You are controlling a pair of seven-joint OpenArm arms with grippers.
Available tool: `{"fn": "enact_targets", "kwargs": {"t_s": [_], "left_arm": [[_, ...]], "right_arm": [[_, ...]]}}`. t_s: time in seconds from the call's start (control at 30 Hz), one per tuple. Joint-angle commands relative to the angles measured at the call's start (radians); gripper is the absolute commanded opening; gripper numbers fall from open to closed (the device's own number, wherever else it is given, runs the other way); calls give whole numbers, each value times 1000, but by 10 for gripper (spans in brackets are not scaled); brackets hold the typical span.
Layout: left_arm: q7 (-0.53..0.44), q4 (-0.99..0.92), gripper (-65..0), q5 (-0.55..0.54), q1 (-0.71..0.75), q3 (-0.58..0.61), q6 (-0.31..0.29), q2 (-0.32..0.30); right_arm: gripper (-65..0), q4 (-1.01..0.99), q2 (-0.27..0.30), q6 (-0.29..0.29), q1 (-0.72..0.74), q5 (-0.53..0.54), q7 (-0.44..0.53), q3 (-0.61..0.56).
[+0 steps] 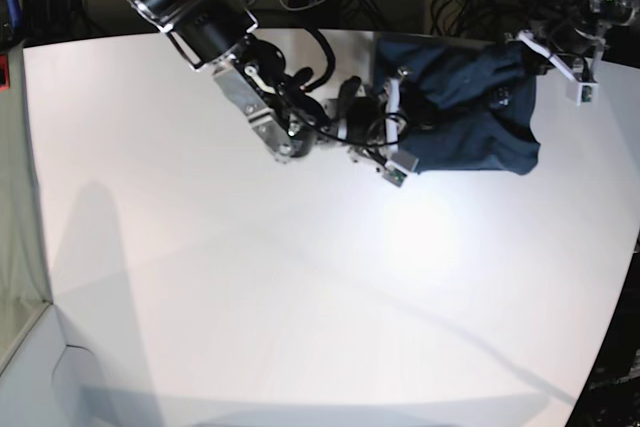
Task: Layout the t-shirt on the table in an organized manner, then fold the t-shirt properly
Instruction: 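Release the shirt with the right gripper and withdraw it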
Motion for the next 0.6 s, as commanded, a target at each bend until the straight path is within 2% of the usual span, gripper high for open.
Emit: {"fn": "enact_targets", "kwargs": {"t_s": [0.0, 0.17, 0.2, 0.3, 0.43, 0.57], "left_arm": [[-10, 20, -645, -7, 1, -6, 2, -18], [-5, 24, -641, -7, -20, -13, 2, -25], [-8, 24, -624, -7, -20, -13, 2, -25], [-10, 29, -513, -7, -22, -13, 2, -25], [-10, 61, -325, -7, -23, -13, 2, -22], [-11, 101, -234, -15, -25, -33, 2, -22]], "right_arm": [[-647, 18, -12, 7, 23, 18, 18, 2], [-647, 20, -14, 7, 23, 18, 12, 2], [-647, 26, -12, 7, 22, 18, 11, 2], [-647, 75, -2, 7, 12, 18, 9, 4], [-646, 149, 24, 7, -6, 19, -12, 8], [-647, 235, 32, 7, -47, 19, -60, 97]]}}
